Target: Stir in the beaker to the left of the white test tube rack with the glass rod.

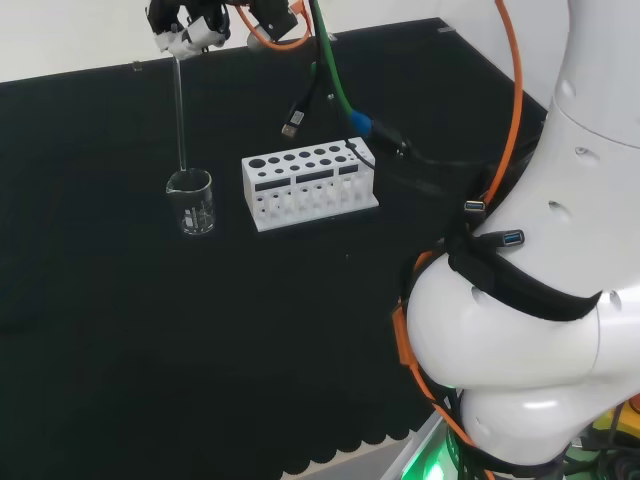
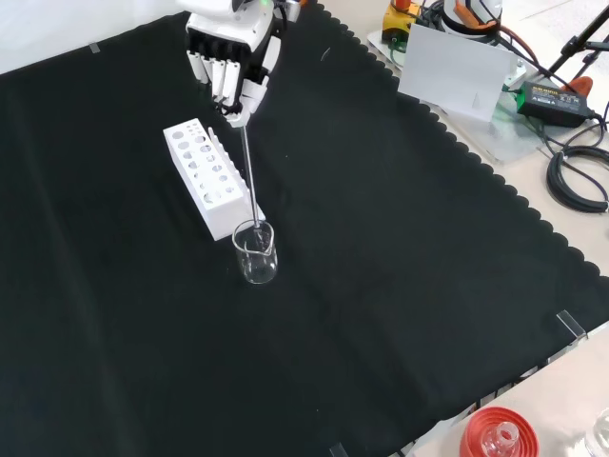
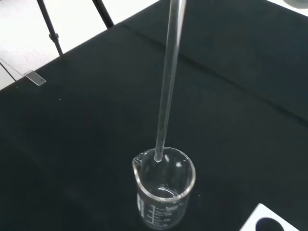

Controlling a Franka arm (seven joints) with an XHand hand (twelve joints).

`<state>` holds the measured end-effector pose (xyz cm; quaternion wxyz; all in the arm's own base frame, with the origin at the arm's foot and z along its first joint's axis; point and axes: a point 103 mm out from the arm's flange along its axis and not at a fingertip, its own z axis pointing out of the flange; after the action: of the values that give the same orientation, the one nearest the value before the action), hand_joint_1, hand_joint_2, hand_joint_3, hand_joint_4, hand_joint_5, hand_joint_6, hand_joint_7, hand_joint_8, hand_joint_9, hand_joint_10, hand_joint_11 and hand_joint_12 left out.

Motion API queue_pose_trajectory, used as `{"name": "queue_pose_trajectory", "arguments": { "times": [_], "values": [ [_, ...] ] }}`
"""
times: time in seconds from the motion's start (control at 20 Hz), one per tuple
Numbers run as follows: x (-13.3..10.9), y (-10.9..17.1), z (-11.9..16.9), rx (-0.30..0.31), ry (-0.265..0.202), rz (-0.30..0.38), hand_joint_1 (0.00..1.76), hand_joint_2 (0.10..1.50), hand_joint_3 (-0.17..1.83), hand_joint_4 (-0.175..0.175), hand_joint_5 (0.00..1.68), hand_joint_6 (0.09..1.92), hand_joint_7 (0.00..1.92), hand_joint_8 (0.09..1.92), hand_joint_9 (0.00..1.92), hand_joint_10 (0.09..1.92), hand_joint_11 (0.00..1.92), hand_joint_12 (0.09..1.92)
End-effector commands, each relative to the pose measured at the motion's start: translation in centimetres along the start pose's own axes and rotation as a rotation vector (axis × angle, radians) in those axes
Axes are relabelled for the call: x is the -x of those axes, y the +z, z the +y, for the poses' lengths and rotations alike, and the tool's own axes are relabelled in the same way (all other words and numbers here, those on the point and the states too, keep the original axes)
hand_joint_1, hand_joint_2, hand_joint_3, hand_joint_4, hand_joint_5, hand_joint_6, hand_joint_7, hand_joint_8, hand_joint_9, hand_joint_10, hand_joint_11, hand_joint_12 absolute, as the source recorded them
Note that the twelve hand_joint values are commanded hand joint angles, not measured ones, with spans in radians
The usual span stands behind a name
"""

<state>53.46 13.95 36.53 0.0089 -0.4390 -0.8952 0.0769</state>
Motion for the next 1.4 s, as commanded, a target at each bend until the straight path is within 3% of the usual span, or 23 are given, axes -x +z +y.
{"name": "queue_pose_trajectory", "arguments": {
  "times": [0.05,0.35,0.9,1.4],
  "values": [
    [1.9,1.7,0.9,-0.032,0.015,0.008,1.29,1.13,-0.17,-0.175,1.09,0.84,1.13,0.86,1.66,0.59,1.58,0.71],
    [3.4,2.9,0.5,-0.039,0.026,0.016,1.29,1.13,-0.17,-0.175,1.09,0.84,1.13,0.86,1.66,0.59,1.58,0.71],
    [3.6,5.7,0.7,-0.077,0.038,0.024,1.29,1.13,-0.17,-0.175,1.09,0.84,1.13,0.86,1.66,0.59,1.58,0.71],
    [1.6,10.4,2.7,-0.144,-0.004,0.049,1.29,1.13,-0.17,-0.175,1.09,0.84,1.14,0.86,1.66,0.59,1.58,0.71]
  ]
}}
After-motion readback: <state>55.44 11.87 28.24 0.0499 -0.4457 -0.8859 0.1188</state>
